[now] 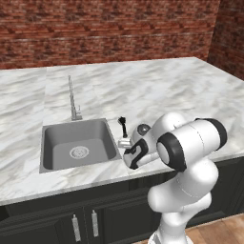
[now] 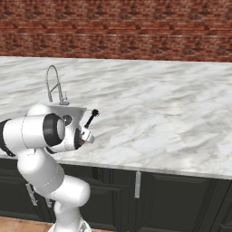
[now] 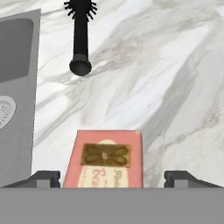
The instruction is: Locate and retrieve the dish brush and bar soap from the cabinet. Place them next to the sink.
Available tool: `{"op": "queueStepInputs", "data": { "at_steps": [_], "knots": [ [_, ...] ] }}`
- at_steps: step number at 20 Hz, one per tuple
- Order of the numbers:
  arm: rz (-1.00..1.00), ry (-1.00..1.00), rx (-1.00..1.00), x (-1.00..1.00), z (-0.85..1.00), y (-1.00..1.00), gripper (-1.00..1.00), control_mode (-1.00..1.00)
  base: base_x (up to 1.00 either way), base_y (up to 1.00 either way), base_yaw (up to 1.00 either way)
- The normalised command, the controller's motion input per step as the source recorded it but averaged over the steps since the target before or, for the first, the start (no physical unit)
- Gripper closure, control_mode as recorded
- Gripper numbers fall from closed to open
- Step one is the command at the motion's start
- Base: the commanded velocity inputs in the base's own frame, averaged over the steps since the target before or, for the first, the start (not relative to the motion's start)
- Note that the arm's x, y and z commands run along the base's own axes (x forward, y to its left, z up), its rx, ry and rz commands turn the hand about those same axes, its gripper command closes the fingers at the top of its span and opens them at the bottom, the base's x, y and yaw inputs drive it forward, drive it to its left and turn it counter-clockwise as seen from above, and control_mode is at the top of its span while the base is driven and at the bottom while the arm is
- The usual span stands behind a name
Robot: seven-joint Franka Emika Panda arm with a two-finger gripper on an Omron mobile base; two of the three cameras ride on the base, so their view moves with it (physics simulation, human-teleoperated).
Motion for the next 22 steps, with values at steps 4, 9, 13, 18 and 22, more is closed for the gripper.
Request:
{"op": "queueStepInputs", "data": {
  "at_steps": [4,9,13,18,22],
  "knots": [
    [-0.03,0.0,0.0,0.12,-0.09,0.0,-1.0,-1.0,0.0,0.0,0.0],
    [-0.05,0.11,0.01,0.05,0.36,0.07,-1.0,-1.0,0.0,0.0,0.0],
    [-0.01,0.14,0.03,0.0,0.58,0.19,-1.0,-1.0,0.0,0.0,0.0],
    [0.0,0.16,0.02,0.0,0.69,0.06,-1.0,-1.0,0.0,0.0,0.0],
    [0.11,0.1,-0.02,0.0,0.59,-0.18,-1.0,-1.0,0.0,0.0,0.0]
  ]
}}
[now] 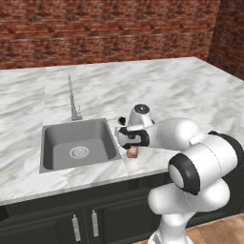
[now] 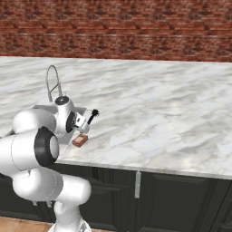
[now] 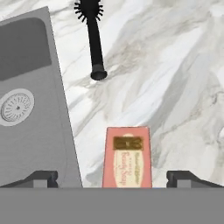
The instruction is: Locate and retrieve the dish brush and bar soap from the cabinet. Place them next to the sink.
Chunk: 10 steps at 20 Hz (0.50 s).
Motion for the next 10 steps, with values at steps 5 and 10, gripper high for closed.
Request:
{"op": "queueStepInputs", "data": {
  "at_steps": [5,10],
  "knots": [
    [0.24,0.03,-0.14,-0.13,0.45,-0.27,-1.0,-1.0,0.0,0.0,0.0],
    [0.26,0.05,-0.23,-0.42,0.44,-0.04,-1.0,-1.0,0.0,0.0,0.0]
  ]
}}
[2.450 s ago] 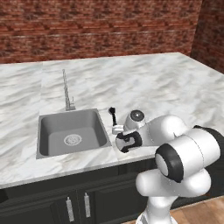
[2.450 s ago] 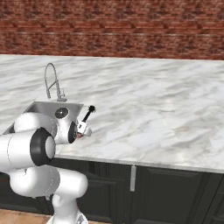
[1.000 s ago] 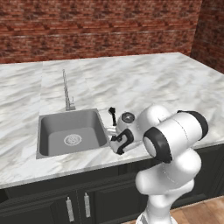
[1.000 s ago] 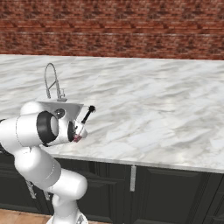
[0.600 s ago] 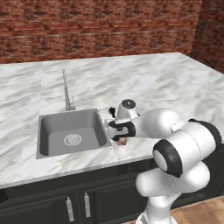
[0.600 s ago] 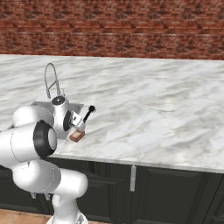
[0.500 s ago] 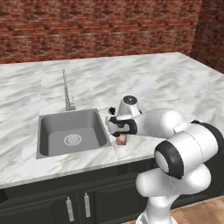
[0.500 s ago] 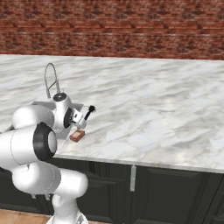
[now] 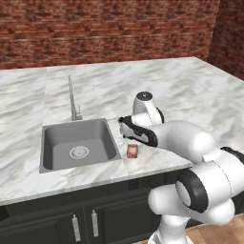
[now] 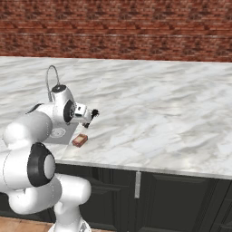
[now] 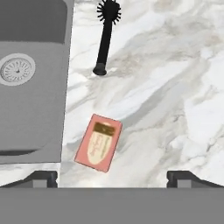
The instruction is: Locate and retrieve the dish brush and bar soap from the cabinet. Place them next to the sink.
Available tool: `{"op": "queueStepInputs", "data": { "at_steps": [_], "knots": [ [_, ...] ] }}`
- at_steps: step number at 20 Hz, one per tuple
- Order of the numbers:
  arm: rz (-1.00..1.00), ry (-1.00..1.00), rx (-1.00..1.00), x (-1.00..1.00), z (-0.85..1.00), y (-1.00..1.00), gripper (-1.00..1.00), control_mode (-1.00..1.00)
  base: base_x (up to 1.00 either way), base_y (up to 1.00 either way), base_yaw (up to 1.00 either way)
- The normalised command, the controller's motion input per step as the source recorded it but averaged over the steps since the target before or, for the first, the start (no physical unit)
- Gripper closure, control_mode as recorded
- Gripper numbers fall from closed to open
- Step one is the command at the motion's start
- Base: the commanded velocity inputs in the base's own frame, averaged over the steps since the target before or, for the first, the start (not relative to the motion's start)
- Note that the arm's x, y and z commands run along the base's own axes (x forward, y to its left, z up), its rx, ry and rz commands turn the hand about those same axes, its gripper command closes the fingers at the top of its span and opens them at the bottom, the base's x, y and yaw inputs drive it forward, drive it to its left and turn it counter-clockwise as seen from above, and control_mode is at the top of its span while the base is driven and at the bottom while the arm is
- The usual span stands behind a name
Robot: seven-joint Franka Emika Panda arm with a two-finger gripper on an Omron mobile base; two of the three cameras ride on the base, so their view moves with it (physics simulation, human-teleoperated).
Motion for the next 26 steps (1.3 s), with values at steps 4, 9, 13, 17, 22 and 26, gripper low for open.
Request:
{"op": "queueStepInputs", "data": {
  "at_steps": [4,9,13,17,22,26],
  "knots": [
    [0.11,0.09,-0.09,-0.54,0.48,-0.01,-1.0,-1.0,0.0,0.0,0.0],
    [0.0,-0.04,-0.03,-0.51,0.32,-0.02,-1.0,-1.0,0.0,0.0,0.0],
    [-0.02,-0.18,0.03,-0.6,0.18,-0.02,-1.0,-1.0,0.0,0.0,0.0],
    [-0.02,-0.25,0.08,-0.76,0.01,-0.07,-1.0,-1.0,0.0,0.0,0.0],
    [-0.02,-0.26,0.1,-0.77,0.0,-0.13,-1.0,-1.0,0.0,0.0,0.0],
    [-0.02,-0.25,0.11,-0.7,0.0,-0.12,-1.0,-1.0,0.0,0.0,0.0]
  ]
}}
